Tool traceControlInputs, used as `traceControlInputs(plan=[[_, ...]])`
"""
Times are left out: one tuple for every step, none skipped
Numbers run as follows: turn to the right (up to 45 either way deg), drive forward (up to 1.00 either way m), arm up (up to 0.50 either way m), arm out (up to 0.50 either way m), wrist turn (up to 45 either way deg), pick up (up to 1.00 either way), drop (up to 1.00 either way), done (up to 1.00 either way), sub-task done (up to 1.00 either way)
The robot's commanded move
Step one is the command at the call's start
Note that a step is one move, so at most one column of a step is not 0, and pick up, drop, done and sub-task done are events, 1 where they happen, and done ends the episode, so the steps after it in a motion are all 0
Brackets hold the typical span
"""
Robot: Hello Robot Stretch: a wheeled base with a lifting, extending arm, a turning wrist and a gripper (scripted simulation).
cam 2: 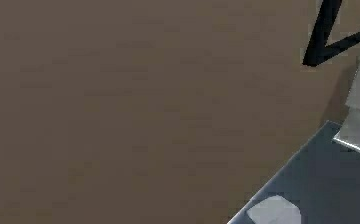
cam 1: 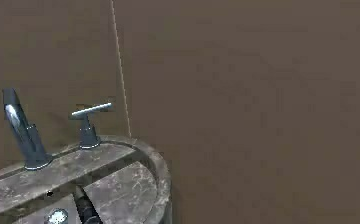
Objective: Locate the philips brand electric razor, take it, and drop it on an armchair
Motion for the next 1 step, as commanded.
traceControlInputs(plan=[[-45.0, 0.0, 0.0, 0.0, 0.0, 0.0, 0.0, 0.0, 0.0]])
